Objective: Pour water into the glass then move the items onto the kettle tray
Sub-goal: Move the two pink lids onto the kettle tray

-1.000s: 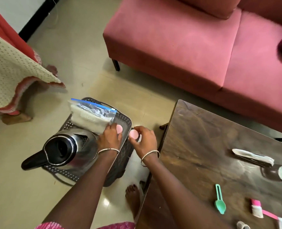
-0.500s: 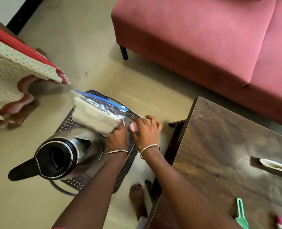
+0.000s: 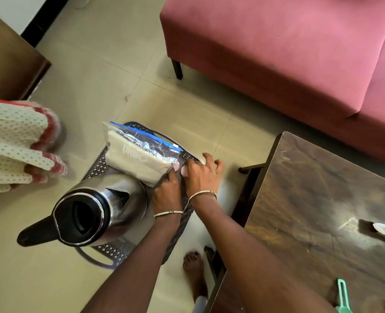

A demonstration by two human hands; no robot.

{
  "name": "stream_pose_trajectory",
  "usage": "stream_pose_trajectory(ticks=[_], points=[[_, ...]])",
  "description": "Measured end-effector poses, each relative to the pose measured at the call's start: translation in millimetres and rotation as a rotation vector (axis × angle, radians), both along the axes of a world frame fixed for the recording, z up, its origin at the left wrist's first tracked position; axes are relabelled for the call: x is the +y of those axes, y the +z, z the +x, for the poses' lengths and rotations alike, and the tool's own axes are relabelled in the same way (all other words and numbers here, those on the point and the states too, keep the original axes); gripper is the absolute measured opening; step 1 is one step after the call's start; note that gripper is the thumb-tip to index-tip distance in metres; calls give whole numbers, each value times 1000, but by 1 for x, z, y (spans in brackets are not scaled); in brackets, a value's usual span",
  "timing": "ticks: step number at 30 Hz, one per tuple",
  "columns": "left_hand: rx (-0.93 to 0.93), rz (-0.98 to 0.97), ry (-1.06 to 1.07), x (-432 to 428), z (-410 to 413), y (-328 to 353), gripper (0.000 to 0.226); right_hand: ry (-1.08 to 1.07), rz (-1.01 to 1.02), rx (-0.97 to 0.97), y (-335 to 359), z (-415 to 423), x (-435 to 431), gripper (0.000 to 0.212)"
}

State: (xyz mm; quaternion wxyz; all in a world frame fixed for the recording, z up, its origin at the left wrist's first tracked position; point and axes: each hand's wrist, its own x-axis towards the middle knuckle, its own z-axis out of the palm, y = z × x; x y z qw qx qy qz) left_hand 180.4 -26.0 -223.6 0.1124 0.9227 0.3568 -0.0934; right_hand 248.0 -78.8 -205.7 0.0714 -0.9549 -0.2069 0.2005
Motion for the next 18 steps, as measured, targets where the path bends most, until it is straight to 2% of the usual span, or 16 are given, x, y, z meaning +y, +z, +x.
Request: stream_pose_trajectory(ticks=[4,7,11,15,18], points=[[1,34,48,-4,-1,4,31,11,9,-23,-2,-3,-3,19],[44,-72,48,-1,0,1,41,34,0,-12,-3,-2,-5,21],[31,-75,29,0,-5,-1,50,33,12,30,-2,0,-7,28],[36,-73,48,0,-13,9,49,3,146,0,9,-4,-19,30],[34,-94,19,-7,-23,24,45,-27,299,-70,21,-15,-42,21]])
